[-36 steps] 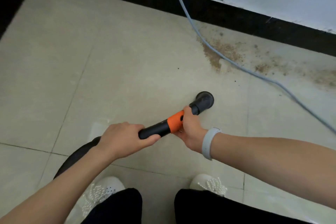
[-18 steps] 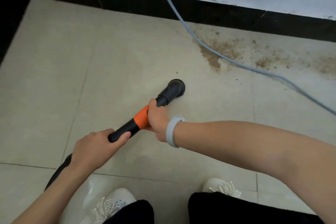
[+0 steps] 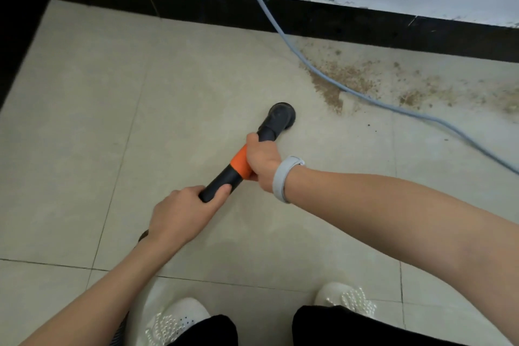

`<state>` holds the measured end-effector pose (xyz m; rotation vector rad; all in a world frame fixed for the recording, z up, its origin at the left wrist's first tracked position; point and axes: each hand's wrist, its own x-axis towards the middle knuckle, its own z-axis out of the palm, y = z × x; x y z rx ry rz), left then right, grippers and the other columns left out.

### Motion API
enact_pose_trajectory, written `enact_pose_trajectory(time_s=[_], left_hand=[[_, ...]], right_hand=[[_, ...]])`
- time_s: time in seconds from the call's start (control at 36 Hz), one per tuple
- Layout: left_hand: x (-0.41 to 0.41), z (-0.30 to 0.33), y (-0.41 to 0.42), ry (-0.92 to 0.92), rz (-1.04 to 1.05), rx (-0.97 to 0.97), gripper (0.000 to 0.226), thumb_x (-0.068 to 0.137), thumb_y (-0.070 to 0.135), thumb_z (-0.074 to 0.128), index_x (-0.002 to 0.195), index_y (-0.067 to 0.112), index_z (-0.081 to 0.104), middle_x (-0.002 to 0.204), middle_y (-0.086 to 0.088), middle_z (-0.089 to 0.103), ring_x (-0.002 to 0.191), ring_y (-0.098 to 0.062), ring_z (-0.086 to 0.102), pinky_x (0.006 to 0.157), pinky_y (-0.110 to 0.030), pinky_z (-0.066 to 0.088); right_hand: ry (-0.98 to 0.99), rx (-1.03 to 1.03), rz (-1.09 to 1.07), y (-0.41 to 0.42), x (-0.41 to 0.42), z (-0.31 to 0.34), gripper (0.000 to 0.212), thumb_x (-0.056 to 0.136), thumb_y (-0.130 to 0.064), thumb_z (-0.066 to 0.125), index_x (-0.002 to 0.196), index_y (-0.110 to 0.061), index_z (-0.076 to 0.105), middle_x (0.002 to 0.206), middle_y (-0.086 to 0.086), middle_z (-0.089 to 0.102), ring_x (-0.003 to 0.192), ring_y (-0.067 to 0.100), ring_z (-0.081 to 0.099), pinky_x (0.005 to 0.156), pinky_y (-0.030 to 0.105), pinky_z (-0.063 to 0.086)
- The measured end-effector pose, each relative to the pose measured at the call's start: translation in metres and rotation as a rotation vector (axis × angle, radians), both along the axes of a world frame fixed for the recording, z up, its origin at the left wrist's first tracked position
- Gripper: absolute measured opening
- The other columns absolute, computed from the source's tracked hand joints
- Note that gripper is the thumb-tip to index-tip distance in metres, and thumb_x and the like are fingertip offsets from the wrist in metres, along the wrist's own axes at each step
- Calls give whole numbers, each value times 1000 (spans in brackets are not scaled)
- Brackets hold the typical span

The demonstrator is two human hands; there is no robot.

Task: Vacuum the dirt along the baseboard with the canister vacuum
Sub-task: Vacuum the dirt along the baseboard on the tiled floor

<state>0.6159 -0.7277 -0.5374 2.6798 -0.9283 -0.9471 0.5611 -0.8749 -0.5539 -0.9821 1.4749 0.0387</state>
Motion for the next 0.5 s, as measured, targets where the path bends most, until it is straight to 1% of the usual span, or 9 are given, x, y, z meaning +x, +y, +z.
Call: enact_pose_trajectory(time_s=[0.06,0.14,0.19,0.31,0.36,0.42,0.5], left_hand=[[-6,2,-7,6,-45,3,57,86,70,39,59,20,48,56,3,56,59,-19,57,53,-29,36],[-12,1,-5,23,-91,23,56,86,69,39,59,21,47,55,4,54,55,-16,53,52,-29,33],[-13,-1,4,48,-92,33,55,87,68,41,60,20,46,54,4,52,53,-15,50,51,-28,32],[-4,-3,28,56,-26,32,56,88,65,42,63,16,50,54,4,53,54,-16,51,52,-28,33],[4,-2,41,34,20,32,56,88,65,42,64,16,54,55,2,58,56,-17,56,52,-29,34],[11,-1,57,-6,54,33,53,88,64,42,64,18,55,56,1,60,59,-19,58,53,-29,35],[18,-1,79,-57,103,46,48,88,61,44,66,20,56,57,1,60,60,-18,58,53,-29,37]], right_hand=[[21,2,-43,-5,-12,-1,34,98,-40,37,78,-13,44,75,5,50,88,30,57,90,51,53],[40,40,-96,-1,-27,-4,30,98,-39,37,96,-11,47,77,4,50,92,30,57,92,51,52],[47,82,-109,7,-32,-7,28,98,-40,37,101,-12,45,79,3,51,93,29,57,92,51,52],[23,136,-63,25,-19,-6,29,98,-40,37,88,-14,43,79,3,52,88,27,58,89,50,54],[-6,152,-31,36,-4,-6,31,97,-43,37,96,-13,45,81,3,53,93,29,60,89,49,54],[-38,165,-9,51,10,-9,37,95,-47,38,107,-13,47,85,4,56,93,28,61,87,48,55],[-78,191,27,72,26,-12,45,89,-53,40,110,-15,48,90,4,59,93,28,62,88,48,55]])
